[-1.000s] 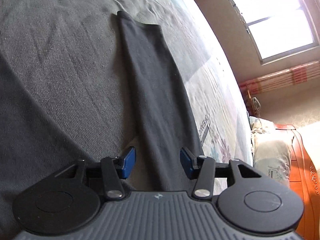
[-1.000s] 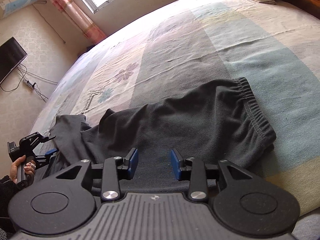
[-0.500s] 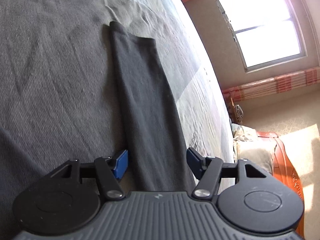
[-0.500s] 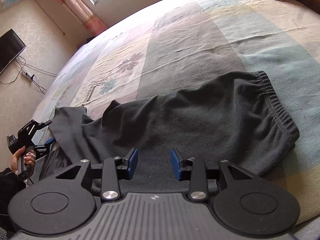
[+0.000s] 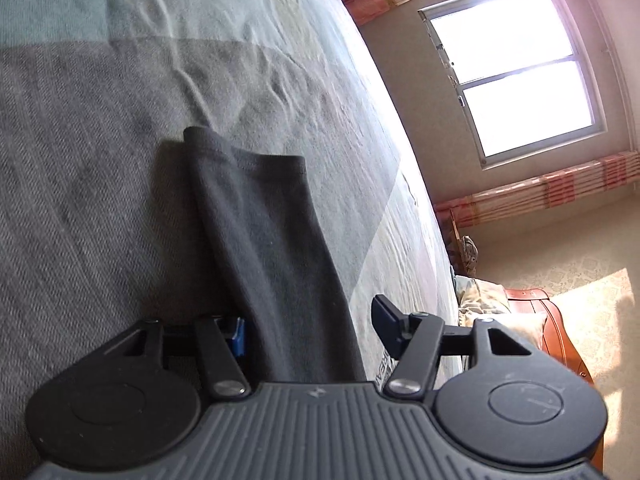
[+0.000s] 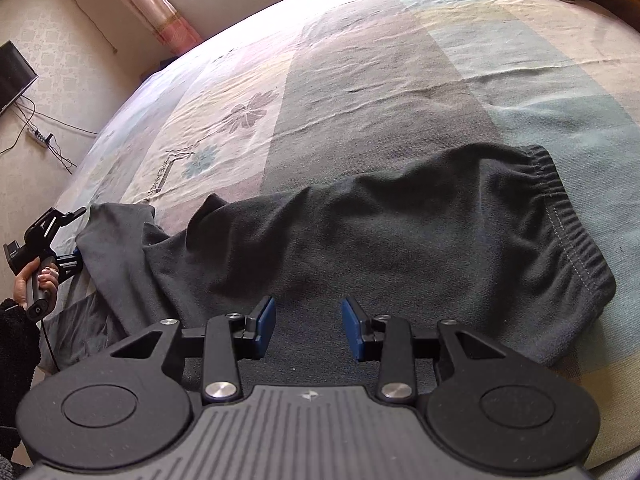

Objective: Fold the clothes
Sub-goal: 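Open the left tool and grasp the end of the folded leg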

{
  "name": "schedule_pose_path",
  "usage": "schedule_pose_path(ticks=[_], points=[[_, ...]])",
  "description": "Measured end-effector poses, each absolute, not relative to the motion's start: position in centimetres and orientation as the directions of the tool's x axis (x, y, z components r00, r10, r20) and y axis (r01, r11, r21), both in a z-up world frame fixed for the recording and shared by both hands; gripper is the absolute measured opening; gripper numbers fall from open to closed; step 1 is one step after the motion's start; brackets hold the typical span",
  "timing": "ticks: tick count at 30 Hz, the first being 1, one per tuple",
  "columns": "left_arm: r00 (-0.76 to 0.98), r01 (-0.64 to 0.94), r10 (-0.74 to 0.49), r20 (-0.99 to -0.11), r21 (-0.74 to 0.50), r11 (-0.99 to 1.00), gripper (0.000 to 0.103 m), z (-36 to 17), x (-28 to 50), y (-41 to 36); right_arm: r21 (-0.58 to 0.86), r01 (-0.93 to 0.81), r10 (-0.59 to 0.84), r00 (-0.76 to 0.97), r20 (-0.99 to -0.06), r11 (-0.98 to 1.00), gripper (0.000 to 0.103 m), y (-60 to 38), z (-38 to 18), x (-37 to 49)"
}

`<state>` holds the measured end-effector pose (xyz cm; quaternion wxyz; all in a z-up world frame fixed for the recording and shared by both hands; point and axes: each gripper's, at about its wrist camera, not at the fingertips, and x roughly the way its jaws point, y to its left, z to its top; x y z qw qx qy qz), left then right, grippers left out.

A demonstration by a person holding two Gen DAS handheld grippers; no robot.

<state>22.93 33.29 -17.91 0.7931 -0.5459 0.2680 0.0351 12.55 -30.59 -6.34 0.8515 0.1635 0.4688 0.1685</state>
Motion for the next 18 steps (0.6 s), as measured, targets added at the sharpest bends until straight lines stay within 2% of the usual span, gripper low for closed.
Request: schedule_pose_path(ticks=[2, 7, 12, 18], points=[[0.856, -0.346, -0.235, -0.461, -0.848, 0.402, 0.053, -18.1, 23.3, 33.9, 0.433, -0.14, 0.441, 0.499, -0.746, 0.89, 0.042, -30.2, -6.4, 12.9], [0.859, -0.35, -0.225, -0.459, -0.849, 0.395, 0.028, -18.8, 24.1, 35.2, 0.425, -0.143, 0.437, 0.49, -0.754, 0.894, 0.042, -29.5, -6.6, 13.7], [0.846, -0.365, -0.241, -0.477, -0.845, 0.392, 0.008, -19.5, 24.9, 35.9, 0.423, -0.142, 0.435, 0.486, -0.758, 0.895, 0.042, -29.1, -6.8, 14.2], [0.831, -0.378, -0.235, -0.504, -0.822, 0.426, 0.008, -18.7, 25.1, 35.3, 0.419, -0.14, 0.431, 0.484, -0.761, 0.897, 0.042, -28.8, -6.8, 14.2]])
